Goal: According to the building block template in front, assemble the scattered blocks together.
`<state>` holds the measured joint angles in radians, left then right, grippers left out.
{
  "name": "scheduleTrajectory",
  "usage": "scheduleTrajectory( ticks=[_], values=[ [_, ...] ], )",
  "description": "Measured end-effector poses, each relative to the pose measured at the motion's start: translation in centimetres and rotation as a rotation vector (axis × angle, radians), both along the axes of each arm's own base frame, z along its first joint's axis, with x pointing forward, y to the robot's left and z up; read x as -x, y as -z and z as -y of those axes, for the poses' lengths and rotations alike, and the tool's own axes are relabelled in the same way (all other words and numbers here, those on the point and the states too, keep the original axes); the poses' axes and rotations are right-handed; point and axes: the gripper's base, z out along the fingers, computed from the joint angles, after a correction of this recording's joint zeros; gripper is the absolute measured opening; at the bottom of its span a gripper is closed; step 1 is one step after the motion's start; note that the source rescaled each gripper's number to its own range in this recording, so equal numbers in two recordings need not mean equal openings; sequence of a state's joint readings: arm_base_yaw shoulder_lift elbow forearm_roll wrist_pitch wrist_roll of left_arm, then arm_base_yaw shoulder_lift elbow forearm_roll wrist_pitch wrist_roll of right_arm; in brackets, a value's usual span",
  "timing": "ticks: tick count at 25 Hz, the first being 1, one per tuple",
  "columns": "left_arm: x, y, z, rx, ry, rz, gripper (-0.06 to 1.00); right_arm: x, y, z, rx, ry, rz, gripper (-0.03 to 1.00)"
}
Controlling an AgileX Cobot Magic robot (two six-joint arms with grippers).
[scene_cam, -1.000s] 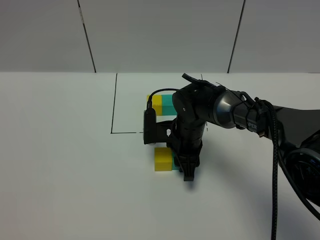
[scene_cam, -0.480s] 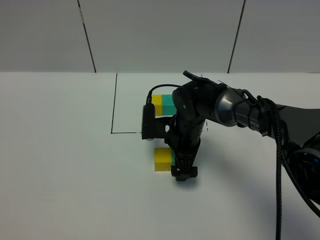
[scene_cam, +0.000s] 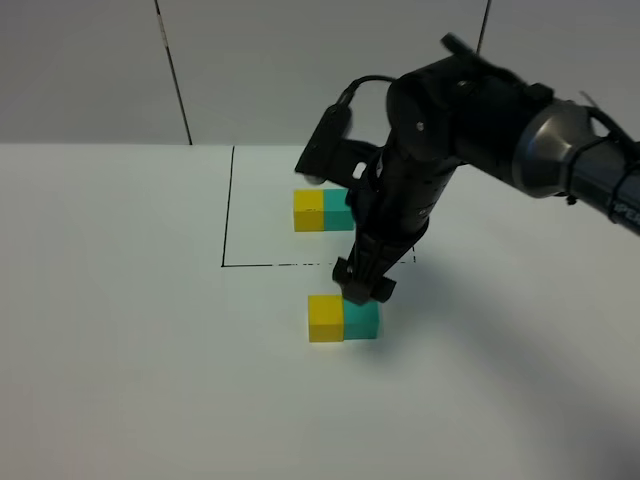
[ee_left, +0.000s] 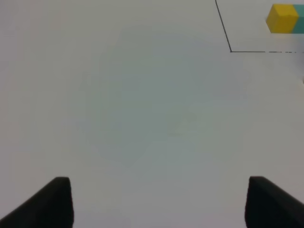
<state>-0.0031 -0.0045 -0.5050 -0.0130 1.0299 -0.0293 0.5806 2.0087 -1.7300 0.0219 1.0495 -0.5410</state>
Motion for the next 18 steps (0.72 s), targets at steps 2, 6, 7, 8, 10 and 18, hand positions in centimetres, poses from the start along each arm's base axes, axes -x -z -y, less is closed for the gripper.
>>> scheduleTrajectory(
  ticks=[2,6,7,8,10,18],
  values=[
    [0.0,0.0,0.0,0.000,0.000,0.000,0.63,-0.8,-1.4,2.5,-0.047,0.199,-0.018,1.00],
    [0.0,0.0,0.0,0.000,0.000,0.000,0.63,-2.7,-3.2,10.2,-0.087,0.584,-0.072,1.00],
    [0.0,0.0,0.0,0.000,0.000,0.000,0.63,-2.9,-3.7,12.3,-0.090,0.658,-0.077,1.00],
    [0.0,0.0,0.0,0.000,0.000,0.000,0.63,-2.8,-4.3,14.3,-0.096,0.727,-0.080,1.00],
    [0.0,0.0,0.0,0.000,0.000,0.000,0.63,-1.9,-5.0,17.7,-0.105,0.843,-0.089,1.00],
    [0.0,0.0,0.0,0.000,0.000,0.000,0.63,8.0,-7.4,26.1,-0.144,1.157,-0.002,1.00]
  ],
)
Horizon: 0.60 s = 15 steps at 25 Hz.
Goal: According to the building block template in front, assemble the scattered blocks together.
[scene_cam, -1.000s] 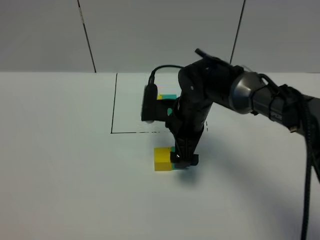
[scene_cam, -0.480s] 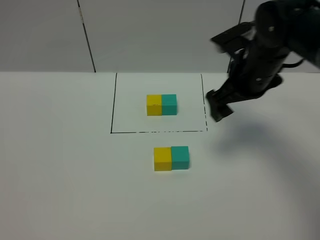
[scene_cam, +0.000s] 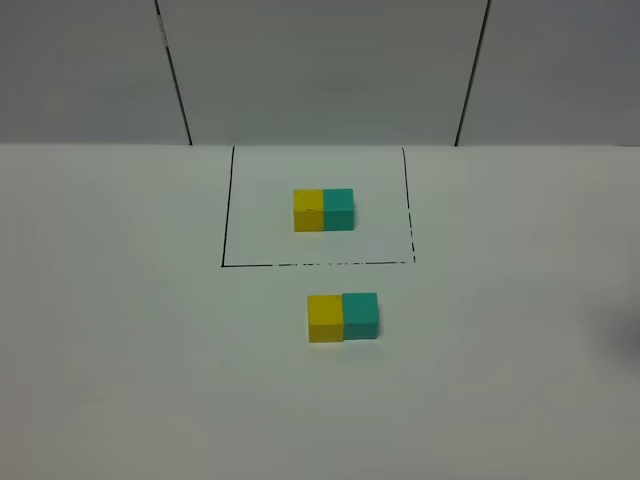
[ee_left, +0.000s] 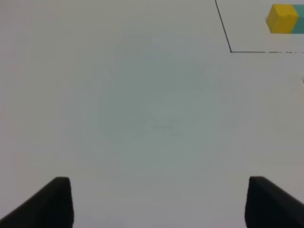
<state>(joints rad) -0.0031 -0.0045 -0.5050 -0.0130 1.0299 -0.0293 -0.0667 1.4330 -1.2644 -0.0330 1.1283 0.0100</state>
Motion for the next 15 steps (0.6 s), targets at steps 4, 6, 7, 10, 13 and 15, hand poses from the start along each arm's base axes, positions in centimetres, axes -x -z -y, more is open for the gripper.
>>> scheduleTrajectory(
  ticks=[4,6,7,10,13,15],
  values=[
    [0.0,0.0,0.0,0.000,0.000,0.000,0.63,7.0,-0.3,1.5,0.039,0.101,0.054,1.00],
    [0.0,0.0,0.0,0.000,0.000,0.000,0.63,9.9,0.1,1.5,0.051,0.138,0.091,1.00],
    [0.0,0.0,0.0,0.000,0.000,0.000,0.63,11.4,0.0,1.5,0.057,0.151,0.121,1.00],
    [0.0,0.0,0.0,0.000,0.000,0.000,0.63,14.8,0.4,1.0,0.060,0.173,0.178,1.00],
    [0.0,0.0,0.0,0.000,0.000,0.000,0.63,17.4,0.3,0.6,0.058,0.189,0.218,1.00],
    [0.0,0.0,0.0,0.000,0.000,0.000,0.63,18.7,0.1,0.4,0.061,0.194,0.245,1.00]
  ],
)
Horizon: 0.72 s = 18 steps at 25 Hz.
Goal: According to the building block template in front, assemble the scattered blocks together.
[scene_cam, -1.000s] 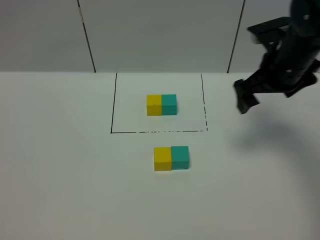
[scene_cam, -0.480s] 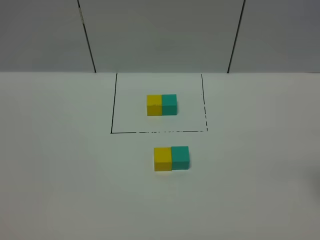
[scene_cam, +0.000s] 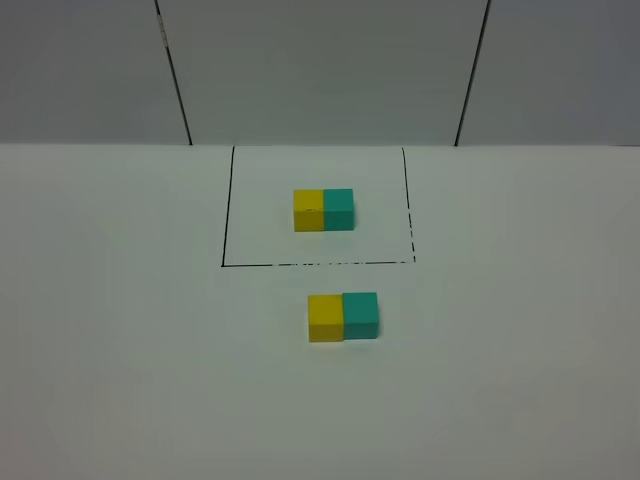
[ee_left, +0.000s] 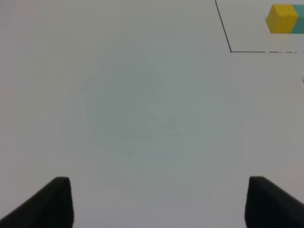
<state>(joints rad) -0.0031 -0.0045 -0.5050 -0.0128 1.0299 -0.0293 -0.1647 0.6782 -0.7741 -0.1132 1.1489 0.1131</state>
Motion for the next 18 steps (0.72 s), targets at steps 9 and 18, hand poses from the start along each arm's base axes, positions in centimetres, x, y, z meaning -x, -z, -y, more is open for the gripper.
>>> scheduleTrajectory(
  ticks=[9,18],
  values=[
    [0.0,0.0,0.0,0.000,0.000,0.000,0.63,3.8,2.1,-0.6,-0.008,0.030,0.113,0.97],
    [0.0,0.0,0.0,0.000,0.000,0.000,0.63,6.2,4.2,-1.5,0.005,-0.086,0.225,0.86]
  ],
)
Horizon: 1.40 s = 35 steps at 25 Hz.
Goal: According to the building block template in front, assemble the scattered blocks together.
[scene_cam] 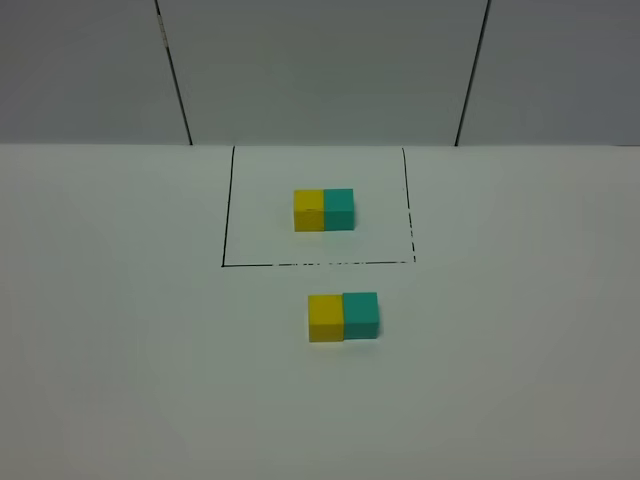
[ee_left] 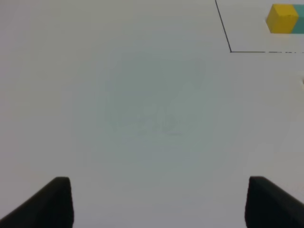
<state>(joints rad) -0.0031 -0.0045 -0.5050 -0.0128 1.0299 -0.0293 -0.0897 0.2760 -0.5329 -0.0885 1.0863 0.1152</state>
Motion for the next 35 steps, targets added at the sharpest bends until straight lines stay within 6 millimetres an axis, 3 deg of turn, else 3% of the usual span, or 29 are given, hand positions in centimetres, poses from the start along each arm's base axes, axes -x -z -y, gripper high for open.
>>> scheduleTrajectory(
  ticks=[10,21,35],
  values=[
    [0.0,0.0,0.0,0.000,0.000,0.000,0.63,3.1,0.4,-0.3,0.059,-0.047,0.200,0.85],
    [0.0,0.0,0.0,0.000,0.000,0.000,0.63,2.9,0.5,-0.3,0.057,-0.120,0.211,0.78],
    [0.0,0.0,0.0,0.000,0.000,0.000,0.63,2.9,0.5,-0.2,0.063,-0.104,0.212,0.77]
  ],
)
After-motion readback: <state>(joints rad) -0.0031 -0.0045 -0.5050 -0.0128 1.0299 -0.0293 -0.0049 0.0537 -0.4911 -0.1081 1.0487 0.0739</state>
